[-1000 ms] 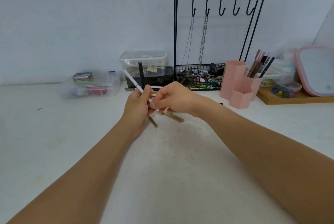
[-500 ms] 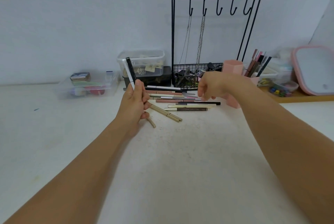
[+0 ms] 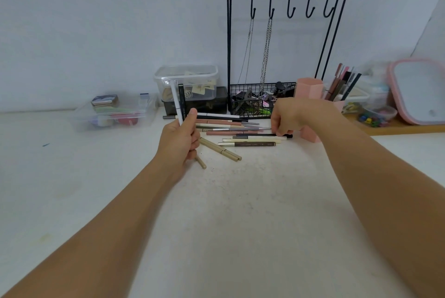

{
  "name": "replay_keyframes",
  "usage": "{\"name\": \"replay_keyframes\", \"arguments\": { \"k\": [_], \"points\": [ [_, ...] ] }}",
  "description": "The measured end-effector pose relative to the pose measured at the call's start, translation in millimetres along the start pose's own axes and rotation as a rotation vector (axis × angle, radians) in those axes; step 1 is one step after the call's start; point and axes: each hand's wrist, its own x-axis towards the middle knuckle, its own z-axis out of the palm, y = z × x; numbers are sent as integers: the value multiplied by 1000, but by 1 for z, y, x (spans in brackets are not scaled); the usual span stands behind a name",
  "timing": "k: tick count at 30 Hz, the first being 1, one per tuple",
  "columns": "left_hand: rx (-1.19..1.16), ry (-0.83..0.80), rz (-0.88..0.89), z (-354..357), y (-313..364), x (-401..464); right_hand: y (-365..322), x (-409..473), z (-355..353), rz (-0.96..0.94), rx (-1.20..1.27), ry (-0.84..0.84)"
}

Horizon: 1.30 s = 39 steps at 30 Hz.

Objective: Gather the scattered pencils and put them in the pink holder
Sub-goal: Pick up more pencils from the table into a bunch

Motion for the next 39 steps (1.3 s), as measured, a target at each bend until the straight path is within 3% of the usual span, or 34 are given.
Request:
{"name": "replay_keyframes", "arguments": {
  "k": [13,20,25,34,39],
  "points": [
    [-5,25,-64,0,-2,-1,0,2,2,-11,-7,-38],
    [-50,12,-56,-2,-3,0,-1,-3,0,-135,84,-22],
    [-69,3,-32,-1,-3,0,-14,-15,-12,-262,372,-13],
    [-47,-98,28,6,-3,-3,-62,-26,-3,-480,844,-298],
    [-99,-149,21,9,-3,-6,-89,-26,9,-517,862,-212]
  ]
}}
